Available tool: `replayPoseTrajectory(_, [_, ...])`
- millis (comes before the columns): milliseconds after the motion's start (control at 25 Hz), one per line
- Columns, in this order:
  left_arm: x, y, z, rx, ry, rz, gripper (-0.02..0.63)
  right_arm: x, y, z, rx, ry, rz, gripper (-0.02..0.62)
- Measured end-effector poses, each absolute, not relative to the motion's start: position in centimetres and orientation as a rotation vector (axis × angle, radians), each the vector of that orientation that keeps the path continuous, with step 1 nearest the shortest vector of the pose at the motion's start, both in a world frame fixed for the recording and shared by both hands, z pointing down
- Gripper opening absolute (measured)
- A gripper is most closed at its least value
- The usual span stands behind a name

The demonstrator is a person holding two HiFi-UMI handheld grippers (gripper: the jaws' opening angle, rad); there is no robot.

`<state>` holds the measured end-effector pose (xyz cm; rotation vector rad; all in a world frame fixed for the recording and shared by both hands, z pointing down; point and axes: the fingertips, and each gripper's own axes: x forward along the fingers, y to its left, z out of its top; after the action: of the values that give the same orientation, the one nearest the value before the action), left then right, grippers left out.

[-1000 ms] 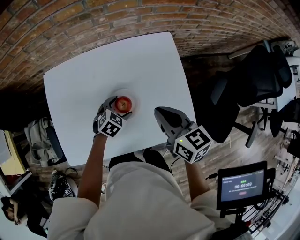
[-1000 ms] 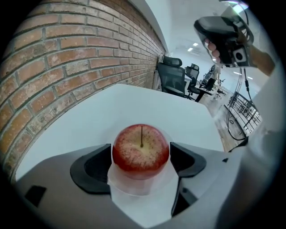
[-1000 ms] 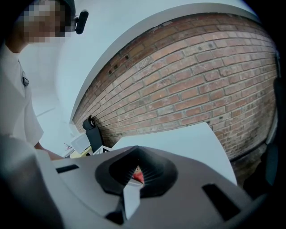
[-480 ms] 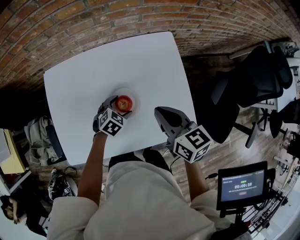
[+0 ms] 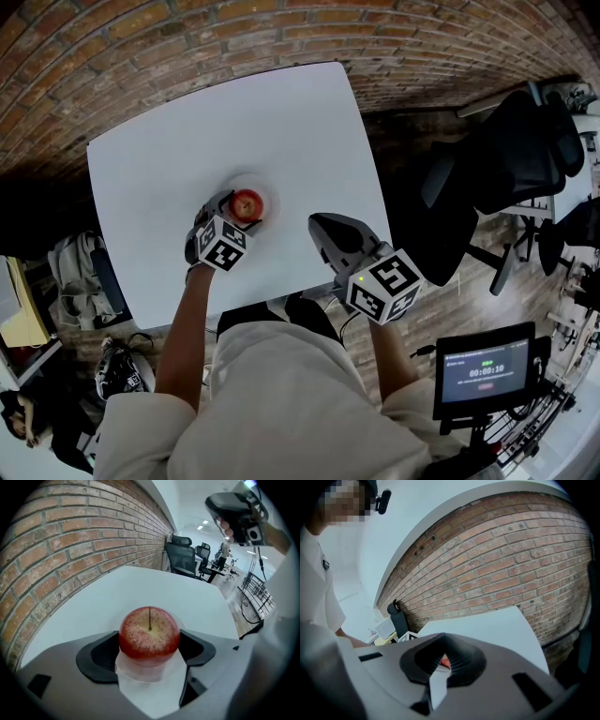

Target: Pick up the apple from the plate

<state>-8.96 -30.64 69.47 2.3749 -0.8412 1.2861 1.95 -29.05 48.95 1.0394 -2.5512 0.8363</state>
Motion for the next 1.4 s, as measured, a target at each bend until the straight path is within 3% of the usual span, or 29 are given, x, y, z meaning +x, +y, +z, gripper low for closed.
replayPoseTrajectory(1400, [-11.0, -29.4, 59.3, 2.434, -1.120, 1.043, 0.397, 0.2, -26.4, 44.3, 0.975, -2.634, 0.642, 0.002])
